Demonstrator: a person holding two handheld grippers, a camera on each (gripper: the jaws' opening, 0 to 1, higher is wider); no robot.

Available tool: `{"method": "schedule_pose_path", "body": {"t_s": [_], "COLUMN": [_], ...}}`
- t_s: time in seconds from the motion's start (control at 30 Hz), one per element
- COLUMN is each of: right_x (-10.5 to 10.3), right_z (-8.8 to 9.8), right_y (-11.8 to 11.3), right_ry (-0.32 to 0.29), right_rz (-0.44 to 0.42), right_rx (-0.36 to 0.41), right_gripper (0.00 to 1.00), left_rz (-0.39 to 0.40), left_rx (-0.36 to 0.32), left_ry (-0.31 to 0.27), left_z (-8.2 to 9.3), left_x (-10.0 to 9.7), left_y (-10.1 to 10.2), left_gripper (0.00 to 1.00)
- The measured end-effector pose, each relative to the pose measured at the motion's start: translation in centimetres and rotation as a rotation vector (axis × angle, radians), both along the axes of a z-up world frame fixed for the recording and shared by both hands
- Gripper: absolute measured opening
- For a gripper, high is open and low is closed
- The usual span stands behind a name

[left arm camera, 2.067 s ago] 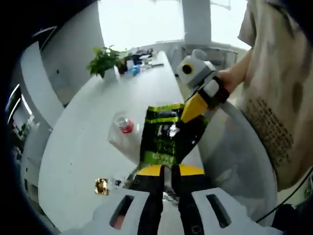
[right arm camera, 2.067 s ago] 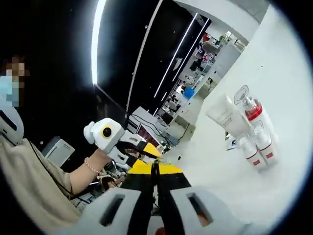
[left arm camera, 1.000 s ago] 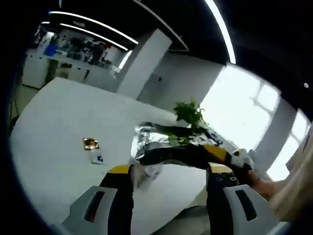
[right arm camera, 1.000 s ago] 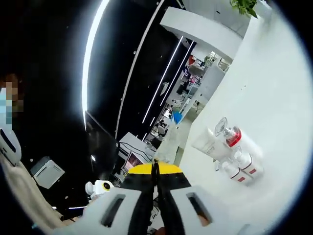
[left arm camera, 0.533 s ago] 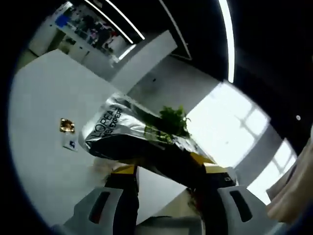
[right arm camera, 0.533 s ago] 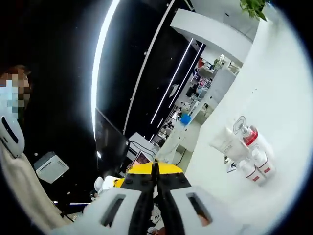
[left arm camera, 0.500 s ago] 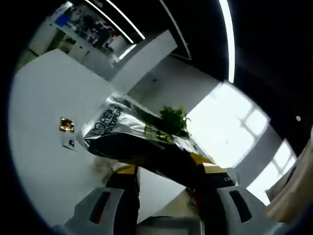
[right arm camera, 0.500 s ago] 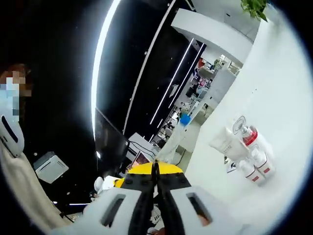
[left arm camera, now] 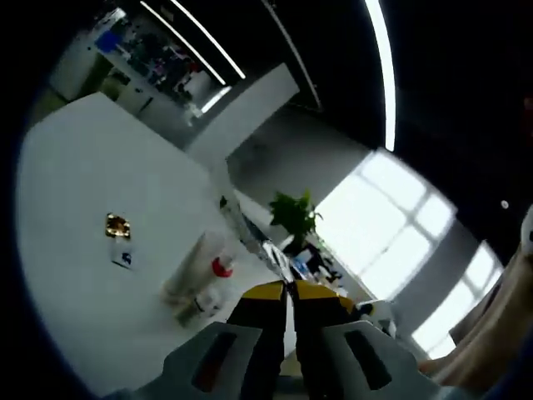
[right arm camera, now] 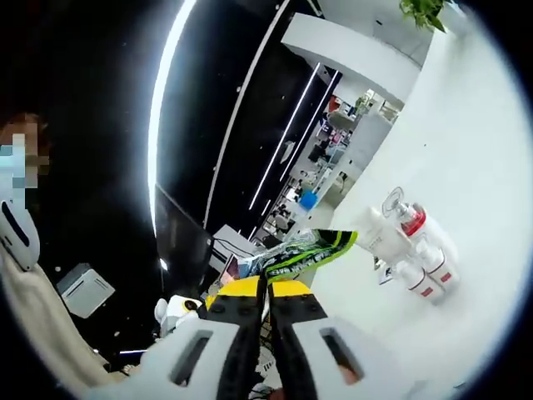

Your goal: Arrange the skincare products in the storage area until every visible bottle or jar stands upright without overlapping.

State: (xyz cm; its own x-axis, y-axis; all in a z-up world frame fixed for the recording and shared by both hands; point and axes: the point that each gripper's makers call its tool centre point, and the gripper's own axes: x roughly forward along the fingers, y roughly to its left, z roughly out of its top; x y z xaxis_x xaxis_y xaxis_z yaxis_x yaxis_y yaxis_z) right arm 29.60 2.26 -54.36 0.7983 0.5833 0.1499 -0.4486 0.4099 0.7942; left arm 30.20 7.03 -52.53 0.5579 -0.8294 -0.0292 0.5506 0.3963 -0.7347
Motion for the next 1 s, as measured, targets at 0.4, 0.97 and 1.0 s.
{"method": "schedule_pose_path", "body": {"t_s": [0.4, 0.97, 1.0], "right_x": [-0.2, -0.6, -0.8], "right_z": [-1.8, 0.9, 1.0], "right_y": [-2.3, 0.6, 0.9], "right_ry": [0.054, 0.024, 0.024], "right_rz": [-0.019, 0.224, 0.239], "right_rx": [0.082, 0.224, 0.238], "right_gripper": [0.09, 0.48, 0.46], "left_rz": [-0.096, -0.479, -0.487], "left_rx": [-0.016, 0.117, 0.120], "left_ry": [-0.065, -0.228, -0.234], "left_z": [3.1, 5.3, 5.3], "left_x": [0.4, -4.2, -4.2], "left_y": [2.4, 1.1, 1.1], "left_gripper": [0.00, 0.00, 0.00]}}
